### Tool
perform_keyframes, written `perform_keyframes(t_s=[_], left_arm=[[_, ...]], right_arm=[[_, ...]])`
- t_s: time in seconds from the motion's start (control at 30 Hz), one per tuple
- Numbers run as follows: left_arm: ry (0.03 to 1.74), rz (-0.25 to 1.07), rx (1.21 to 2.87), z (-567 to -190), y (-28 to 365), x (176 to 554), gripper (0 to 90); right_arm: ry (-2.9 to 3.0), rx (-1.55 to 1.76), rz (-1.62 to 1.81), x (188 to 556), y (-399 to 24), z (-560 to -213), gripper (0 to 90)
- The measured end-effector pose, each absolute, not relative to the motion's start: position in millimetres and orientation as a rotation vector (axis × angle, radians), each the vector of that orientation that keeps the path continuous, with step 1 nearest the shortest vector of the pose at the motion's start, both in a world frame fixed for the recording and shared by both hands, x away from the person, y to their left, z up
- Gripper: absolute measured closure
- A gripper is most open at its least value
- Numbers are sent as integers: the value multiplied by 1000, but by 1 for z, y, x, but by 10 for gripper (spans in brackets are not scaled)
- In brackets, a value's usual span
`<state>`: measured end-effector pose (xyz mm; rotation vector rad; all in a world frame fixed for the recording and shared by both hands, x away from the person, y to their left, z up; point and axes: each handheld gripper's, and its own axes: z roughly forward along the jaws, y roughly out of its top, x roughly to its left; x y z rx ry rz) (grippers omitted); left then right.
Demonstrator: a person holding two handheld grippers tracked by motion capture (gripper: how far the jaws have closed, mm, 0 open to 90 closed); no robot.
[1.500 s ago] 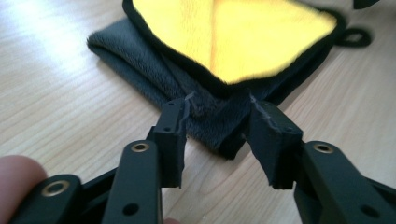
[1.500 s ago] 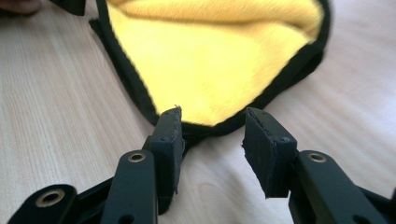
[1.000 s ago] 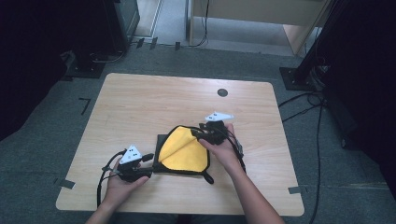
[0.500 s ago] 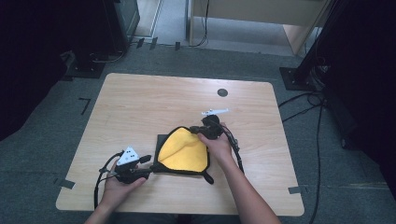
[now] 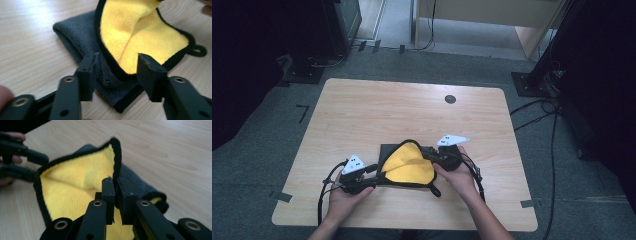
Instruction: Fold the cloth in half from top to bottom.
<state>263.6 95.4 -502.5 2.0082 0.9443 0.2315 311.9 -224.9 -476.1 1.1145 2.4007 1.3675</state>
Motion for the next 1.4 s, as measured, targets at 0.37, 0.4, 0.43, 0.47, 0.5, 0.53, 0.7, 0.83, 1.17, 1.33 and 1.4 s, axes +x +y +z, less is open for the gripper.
perform_keyframes(t_s=[0.37, 0.4, 0.43, 0.47, 0.5, 0.53, 0.7, 0.83, 1.17, 1.33, 1.4], left_arm=[[789, 262, 2134, -505, 107, 247, 675], [781, 237, 2122, -505, 111, 246, 651], [774, 209, 2104, -505, 114, 247, 617], [767, 187, 2080, -504, 117, 247, 587], [759, 170, 2061, -503, 120, 248, 569], [755, 157, 2037, -502, 121, 248, 560], [765, 184, 2038, -501, 116, 248, 551], [775, 270, 2102, -505, 104, 246, 573], [784, 311, 2166, -511, 99, 245, 703], [791, 295, 2164, -509, 104, 245, 744], [800, 297, 2163, -508, 108, 244, 769]], right_arm=[[2466, 1095, 1275, 276, -256, -497, 707], [2461, 1104, 1275, 274, -259, -497, 694], [2453, 1120, 1287, 270, -264, -496, 687], [2437, 1135, 1302, 268, -268, -495, 686], [2417, 1151, 1318, 265, -271, -493, 685], [2394, 1173, 1337, 263, -273, -491, 686], [2323, 1264, 1432, 250, -263, -487, 652], [2278, 1305, 1391, 248, -243, -491, 653], [2220, 1397, 1190, 252, -224, -511, 777], [2224, 1404, 1219, 249, -229, -505, 891], [2230, 1435, 1268, 247, -234, -500, 892]])
